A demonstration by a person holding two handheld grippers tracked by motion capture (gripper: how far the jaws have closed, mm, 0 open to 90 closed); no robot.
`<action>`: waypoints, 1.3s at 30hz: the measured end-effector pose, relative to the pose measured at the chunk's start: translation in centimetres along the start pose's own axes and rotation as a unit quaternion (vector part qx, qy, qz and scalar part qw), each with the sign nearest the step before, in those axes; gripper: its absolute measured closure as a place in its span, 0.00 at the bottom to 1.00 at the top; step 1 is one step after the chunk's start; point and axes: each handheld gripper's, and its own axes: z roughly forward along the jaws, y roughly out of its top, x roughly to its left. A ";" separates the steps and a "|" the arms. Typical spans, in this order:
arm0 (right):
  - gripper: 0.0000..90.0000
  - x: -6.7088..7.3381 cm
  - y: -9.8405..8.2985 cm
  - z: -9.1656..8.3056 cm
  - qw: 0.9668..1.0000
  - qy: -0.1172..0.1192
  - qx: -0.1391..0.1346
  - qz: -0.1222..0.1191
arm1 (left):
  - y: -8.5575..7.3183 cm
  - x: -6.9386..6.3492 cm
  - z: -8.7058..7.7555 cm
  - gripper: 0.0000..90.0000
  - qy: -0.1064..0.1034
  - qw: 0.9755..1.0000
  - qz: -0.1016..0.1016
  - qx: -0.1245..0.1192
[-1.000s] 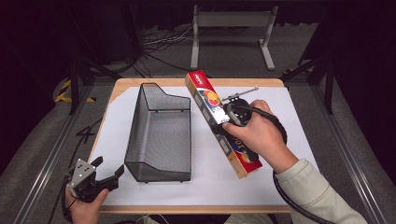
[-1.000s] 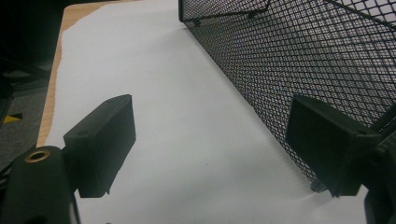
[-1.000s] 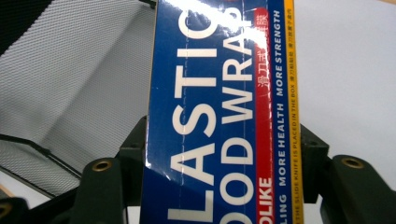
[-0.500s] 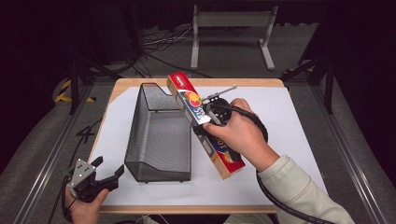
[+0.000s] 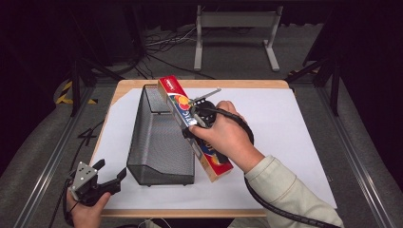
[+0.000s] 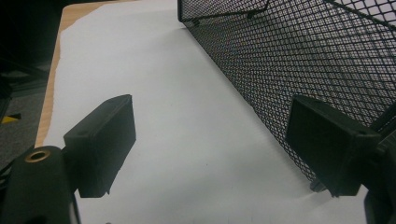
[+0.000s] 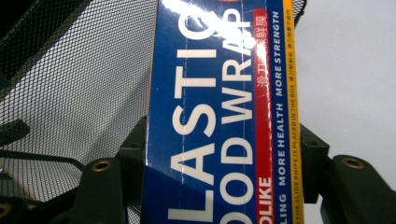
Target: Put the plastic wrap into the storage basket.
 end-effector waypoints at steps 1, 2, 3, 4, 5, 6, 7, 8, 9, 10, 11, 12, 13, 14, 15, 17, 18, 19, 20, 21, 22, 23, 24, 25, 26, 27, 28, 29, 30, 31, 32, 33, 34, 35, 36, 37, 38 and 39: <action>0.44 0.2 0.1 0.2 1.000 0.000 0.001 -0.001 | 0.0 0.0 0.0 0.19 0.000 1.000 0.000 -0.001; 0.44 0.4 0.1 0.5 1.000 0.000 0.002 0.000 | 0.0 0.0 0.0 0.19 0.000 1.000 -0.001 -0.001; 0.44 0.7 0.2 0.7 1.000 -0.001 0.004 0.000 | 0.0 0.0 0.0 0.19 0.000 1.000 0.001 0.000; 0.44 0.9 0.2 1.0 1.000 0.001 0.005 -0.002 | -0.1 0.0 -0.1 0.19 0.000 1.000 -0.002 0.000; 0.44 1.2 0.3 1.3 1.000 0.001 0.007 -0.001 | -0.1 0.0 -0.1 0.19 -0.001 1.000 -0.001 0.000; 0.44 1.3 0.3 1.4 1.000 0.001 0.008 0.000 | -0.1 0.0 -0.1 0.19 -0.001 1.000 -0.001 0.000; 0.44 1.5 0.3 1.6 1.000 0.002 0.010 -0.001 | -0.1 0.1 -0.1 0.19 0.000 1.000 -0.002 -0.001; 0.44 1.7 0.3 1.8 1.000 0.002 0.011 0.000 | -0.1 0.1 -0.1 0.19 0.000 1.000 -0.001 -0.001; 0.44 1.8 0.3 2.1 1.000 0.002 0.014 0.002 | -0.1 0.1 -0.2 0.19 0.001 1.000 -0.002 -0.001; 0.44 2.0 0.3 2.3 1.000 0.000 0.015 0.004 | -0.1 0.1 -0.2 0.19 0.001 1.000 -0.002 -0.001; 0.44 2.1 0.3 2.5 1.000 -0.003 0.013 0.004 | -0.1 0.1 -0.2 0.19 0.001 1.000 -0.002 -0.002; 0.44 2.2 0.3 2.7 1.000 -0.003 0.012 0.004 | -0.1 0.1 -0.2 0.19 0.001 1.000 -0.002 -0.002; 0.44 2.3 0.3 2.9 1.000 -0.005 0.012 0.007 | -0.2 0.1 -0.2 0.19 0.001 1.000 -0.003 -0.003; 0.44 2.4 0.3 3.0 1.000 -0.005 0.009 0.005 | -0.2 0.1 -0.3 0.19 0.001 1.000 -0.003 -0.002; 0.44 2.5 0.2 3.2 1.000 -0.007 0.012 0.007 | -0.2 0.1 -0.3 0.19 0.002 1.000 -0.003 -0.001; 0.44 2.6 0.2 3.6 1.000 -0.010 0.018 0.007 | -0.2 0.2 -0.3 0.19 0.002 1.000 -0.003 -0.001; 0.44 2.7 0.2 3.8 1.000 -0.010 0.021 0.005 | -0.2 0.2 -0.3 0.19 0.002 1.000 -0.002 0.000; 0.44 2.7 0.1 4.0 1.000 -0.010 0.024 0.005 | -0.2 0.1 -0.3 0.19 0.002 1.000 -0.003 0.000; 0.44 2.8 0.1 4.1 1.000 -0.010 0.026 0.005 | -0.2 0.1 -0.3 0.19 0.001 1.000 -0.001 0.000; 0.44 2.8 0.0 4.2 1.000 -0.010 0.029 0.005 | -0.2 0.1 -0.3 0.19 0.001 1.000 -0.002 -0.001; 0.44 2.9 0.0 4.4 0.999 -0.011 0.029 0.001 | -0.2 0.1 -0.3 0.19 0.001 1.000 -0.002 -0.001; 0.44 2.9 0.0 4.6 0.999 -0.012 0.032 0.001 | -0.2 0.1 -0.3 0.19 0.001 1.000 -0.003 -0.001; 0.44 3.0 -0.1 4.8 0.999 -0.012 0.036 0.002 | -0.2 0.1 -0.3 0.19 0.001 1.000 -0.003 -0.001; 0.44 3.0 -0.1 4.9 0.999 -0.014 0.037 0.002 | -0.2 0.1 -0.3 0.19 0.001 1.000 -0.003 0.000; 0.44 3.1 -0.1 5.0 0.999 -0.015 0.040 0.003 | -0.2 0.1 -0.3 0.19 0.001 1.000 -0.003 0.000; 0.44 3.2 -0.1 5.2 0.999 -0.016 0.042 0.004 | -0.2 0.1 -0.3 0.19 0.001 1.000 -0.003 0.000; 0.44 3.2 -0.1 5.3 0.999 -0.017 0.044 0.004 | -0.2 0.1 -0.3 0.19 0.001 1.000 -0.003 -0.001; 0.44 3.3 -0.1 5.5 0.999 -0.018 0.047 0.004 | -0.2 0.1 -0.3 0.19 0.000 1.000 -0.003 -0.001; 0.44 3.3 -0.1 5.6 0.999 -0.019 0.050 0.004 | -0.2 0.1 -0.3 0.19 0.000 1.000 -0.003 -0.001; 0.44 3.4 -0.1 5.7 0.999 -0.020 0.050 0.003 | -0.2 0.1 -0.3 0.19 0.000 1.000 -0.003 -0.001; 0.44 3.4 -0.1 5.7 0.999 -0.020 0.050 0.003 | -0.2 0.1 -0.3 0.19 0.000 1.000 -0.003 -0.001; 0.44 3.5 0.0 6.0 0.998 -0.023 0.057 0.005 | -0.2 0.1 -0.3 0.19 0.000 1.000 -0.003 -0.001; 0.44 3.5 0.0 6.1 0.998 -0.024 0.060 0.006 | -0.2 0.1 -0.3 0.19 0.001 1.000 -0.003 -0.001; 0.44 3.5 0.0 6.2 0.998 -0.025 0.065 0.007 | -0.2 0.1 -0.3 0.19 0.000 1.000 -0.003 -0.001; 0.44 3.5 0.0 6.4 0.997 -0.025 0.066 0.009 | -0.2 0.1 -0.3 0.19 -0.001 1.000 -0.003 -0.001; 0.44 3.5 0.0 6.4 0.997 -0.025 0.066 0.009 | -0.2 0.1 -0.3 0.19 -0.001 1.000 -0.003 -0.001; 0.44 3.5 0.1 6.5 0.997 -0.027 0.067 0.008 | -0.2 0.1 -0.3 0.19 0.000 1.000 -0.003 -0.001; 0.44 3.6 0.1 6.7 0.997 -0.028 0.069 0.008 | -0.2 0.1 -0.3 0.19 0.000 1.000 -0.003 -0.001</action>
